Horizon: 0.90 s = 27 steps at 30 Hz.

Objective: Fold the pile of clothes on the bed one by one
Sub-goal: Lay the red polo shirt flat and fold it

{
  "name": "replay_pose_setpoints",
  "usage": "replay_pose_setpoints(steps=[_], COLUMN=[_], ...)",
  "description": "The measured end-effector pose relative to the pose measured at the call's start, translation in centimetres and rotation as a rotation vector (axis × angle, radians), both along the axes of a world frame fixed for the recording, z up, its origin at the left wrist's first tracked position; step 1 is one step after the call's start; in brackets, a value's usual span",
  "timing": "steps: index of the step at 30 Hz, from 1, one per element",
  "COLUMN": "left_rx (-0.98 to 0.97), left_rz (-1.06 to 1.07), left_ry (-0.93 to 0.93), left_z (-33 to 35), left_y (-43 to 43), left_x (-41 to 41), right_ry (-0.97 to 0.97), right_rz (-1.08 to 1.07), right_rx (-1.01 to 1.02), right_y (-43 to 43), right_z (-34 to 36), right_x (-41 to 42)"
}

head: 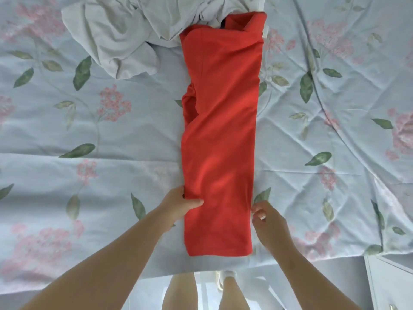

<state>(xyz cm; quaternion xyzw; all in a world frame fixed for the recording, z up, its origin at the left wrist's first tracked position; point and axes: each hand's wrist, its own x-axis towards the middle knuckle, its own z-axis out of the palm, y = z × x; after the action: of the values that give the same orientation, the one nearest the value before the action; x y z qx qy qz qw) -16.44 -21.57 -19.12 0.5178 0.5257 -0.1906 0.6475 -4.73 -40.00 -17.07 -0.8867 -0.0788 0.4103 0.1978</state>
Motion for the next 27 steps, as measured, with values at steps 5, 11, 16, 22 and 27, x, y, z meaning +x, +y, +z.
replay_pose_setpoints(steps=[5, 11, 16, 22, 27], left_rx=[0.216, 0.014, -0.133, -0.183, -0.276], left_rz=[0.155, 0.15, 0.349, 0.477, 0.6], left_ry=[0.035, 0.007, -0.052, -0.016, 0.016], left_z=[-0.3, 0.6, 2.6, 5.5, 5.9], left_y=[-1.7, -3.0, -2.8, -1.9, -2.2], left_x=[-1.3, -2.1, -1.5, 0.6, 1.7], right_ry=[0.23, -0.046, -0.186, -0.381, 0.011], right_rz=[0.156, 0.286, 0.195, 0.005, -0.521], right_rx=[0.118, 0.16, 0.266, 0.432, 0.444], right_y=[-4.5, -4.7, -5.1, -4.3, -2.7], right_z=[-0.6, -1.5, -1.1, 1.7, 1.4], right_x=[-2.8, -4.1, -3.2, -1.7, -1.1])
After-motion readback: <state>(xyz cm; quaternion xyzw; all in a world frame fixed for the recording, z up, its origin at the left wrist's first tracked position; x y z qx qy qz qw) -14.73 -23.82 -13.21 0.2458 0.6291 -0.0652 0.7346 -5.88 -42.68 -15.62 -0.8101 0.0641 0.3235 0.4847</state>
